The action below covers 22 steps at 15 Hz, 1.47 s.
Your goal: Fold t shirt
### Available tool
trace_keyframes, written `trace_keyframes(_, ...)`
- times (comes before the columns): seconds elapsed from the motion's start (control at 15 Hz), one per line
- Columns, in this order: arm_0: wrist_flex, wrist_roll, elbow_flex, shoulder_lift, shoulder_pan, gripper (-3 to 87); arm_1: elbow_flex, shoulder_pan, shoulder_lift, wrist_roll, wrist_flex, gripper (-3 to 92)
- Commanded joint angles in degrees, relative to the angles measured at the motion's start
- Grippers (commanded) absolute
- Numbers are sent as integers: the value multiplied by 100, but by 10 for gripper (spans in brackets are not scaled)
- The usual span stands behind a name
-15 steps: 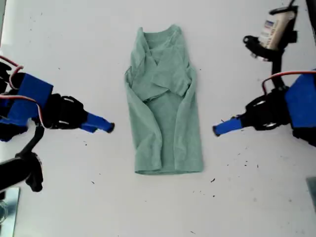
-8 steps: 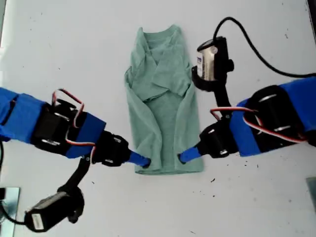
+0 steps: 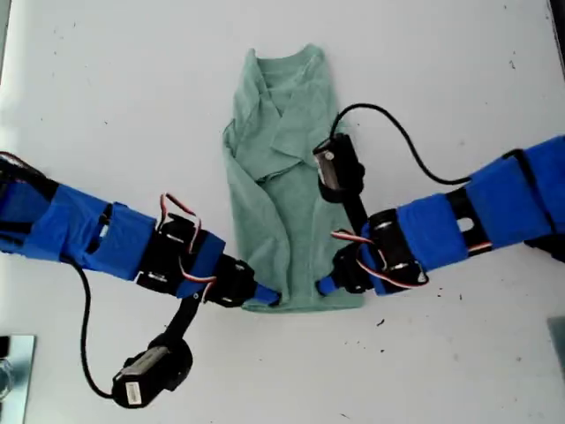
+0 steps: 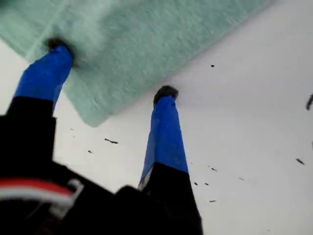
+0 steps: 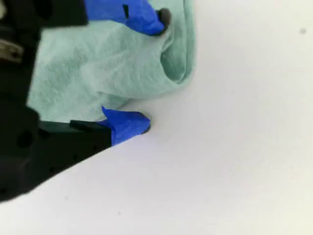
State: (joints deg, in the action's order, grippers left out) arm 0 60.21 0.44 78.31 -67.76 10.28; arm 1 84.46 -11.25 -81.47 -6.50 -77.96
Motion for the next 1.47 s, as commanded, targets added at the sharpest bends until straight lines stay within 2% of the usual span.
trace_keyframes(0.0, 44, 88, -686, 404, -62, 259, 18, -255, 193, 114, 387, 284)
trace_keyframes(0.07, 132, 185, -888, 562, -62, 212, -35, -334, 334, 123, 431, 250)
trace_keyframes(0.2, 149, 255, -993, 633, -44, -2, -88, -422, 378, 316, 378, 13)
trace_keyframes(0.33, 158, 404, -1230, 694, 35, -2, -255, -475, 360, 123, 369, 1)
trace_keyframes(0.73, 158, 1020, -2048, -26, 650, -2, -1731, -879, -703, -360, -580, 1)
trace_keyframes(0.93, 105, 914, -2048, -492, 1037, -2, -1907, -1213, -1143, -334, -422, 1)
trace_keyframes(1.2, 281, 1178, -1942, -1125, 255, -2, -1336, -158, -1881, -940, -387, 1)
trace_keyframes(1.4, 817, 1775, -1854, -1468, -1011, -2, -932, 1441, -2479, -2180, -316, 1)
